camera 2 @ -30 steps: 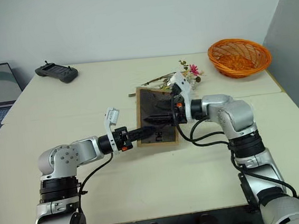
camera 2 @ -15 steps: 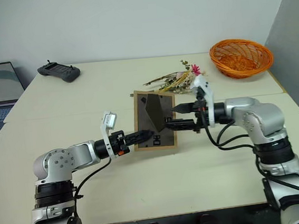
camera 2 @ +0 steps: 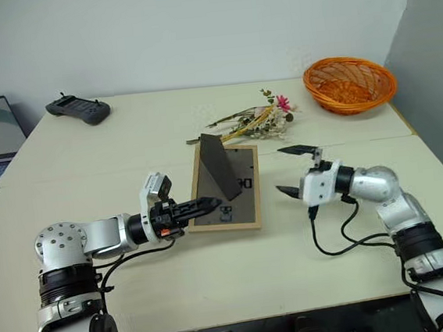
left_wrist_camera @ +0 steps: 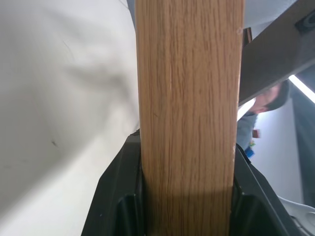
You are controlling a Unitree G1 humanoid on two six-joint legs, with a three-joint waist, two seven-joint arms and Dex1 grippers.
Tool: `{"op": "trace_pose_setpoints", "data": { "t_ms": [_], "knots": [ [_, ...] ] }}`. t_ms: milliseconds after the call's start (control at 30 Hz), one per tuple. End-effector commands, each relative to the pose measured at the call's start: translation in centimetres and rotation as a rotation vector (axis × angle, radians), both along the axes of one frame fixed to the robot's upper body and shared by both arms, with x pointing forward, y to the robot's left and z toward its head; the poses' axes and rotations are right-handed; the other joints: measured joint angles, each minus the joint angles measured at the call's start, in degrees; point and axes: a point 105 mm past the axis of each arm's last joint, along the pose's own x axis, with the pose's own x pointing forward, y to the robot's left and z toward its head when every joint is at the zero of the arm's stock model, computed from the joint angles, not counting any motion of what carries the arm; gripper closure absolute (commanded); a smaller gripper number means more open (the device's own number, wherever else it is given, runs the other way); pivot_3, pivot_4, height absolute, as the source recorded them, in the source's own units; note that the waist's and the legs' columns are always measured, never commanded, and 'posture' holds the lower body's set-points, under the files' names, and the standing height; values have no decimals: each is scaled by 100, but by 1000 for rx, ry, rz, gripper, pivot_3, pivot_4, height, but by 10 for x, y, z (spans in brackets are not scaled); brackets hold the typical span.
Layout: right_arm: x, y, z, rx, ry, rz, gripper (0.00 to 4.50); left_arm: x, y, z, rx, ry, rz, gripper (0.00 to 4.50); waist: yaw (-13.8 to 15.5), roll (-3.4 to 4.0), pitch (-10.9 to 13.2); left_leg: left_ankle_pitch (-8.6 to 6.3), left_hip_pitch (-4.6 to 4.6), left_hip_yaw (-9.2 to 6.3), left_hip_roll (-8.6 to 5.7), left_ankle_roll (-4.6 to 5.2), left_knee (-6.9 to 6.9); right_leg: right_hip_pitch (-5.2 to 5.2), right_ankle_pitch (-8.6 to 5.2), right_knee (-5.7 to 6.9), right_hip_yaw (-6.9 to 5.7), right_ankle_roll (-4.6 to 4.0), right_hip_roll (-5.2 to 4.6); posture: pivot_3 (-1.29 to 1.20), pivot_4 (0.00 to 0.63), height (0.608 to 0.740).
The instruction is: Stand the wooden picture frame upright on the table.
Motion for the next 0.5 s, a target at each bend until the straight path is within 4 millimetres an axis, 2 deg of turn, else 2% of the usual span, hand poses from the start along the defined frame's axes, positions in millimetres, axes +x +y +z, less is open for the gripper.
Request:
{"op": "trace_pose_setpoints", "data": {
  "t_ms": [33,167,267,300,500],
  "knots": [
    [-9,19,13,3,-218,116,40,-8,-5,11,-56,-17,-43,3204,-4,0,0,1,1,-1,0,-2,0,0,0,-1,0,0,0,0,150,740],
    [-7,40,13,-14,-315,164,40,-21,-14,8,-44,-14,-77,3204,-3,0,0,4,4,-1,-1,-6,1,1,0,-1,3,0,0,0,150,740],
    [-5,43,14,-7,-345,173,40,-23,-15,9,-52,-5,-58,3204,-2,0,0,6,6,0,-2,-10,1,1,0,-1,5,-1,0,0,150,740],
    [-3,43,13,-11,-347,168,401,-23,-14,10,-52,-3,-52,3204,3,0,0,6,6,0,-3,-10,1,2,0,0,7,-1,0,0,150,740],
    [3,36,16,10,-395,140,1832,-24,-14,10,-36,9,-22,3204,12,0,0,6,10,1,-6,-10,0,9,0,-1,7,-2,-1,0,150,740]
  ]
}}
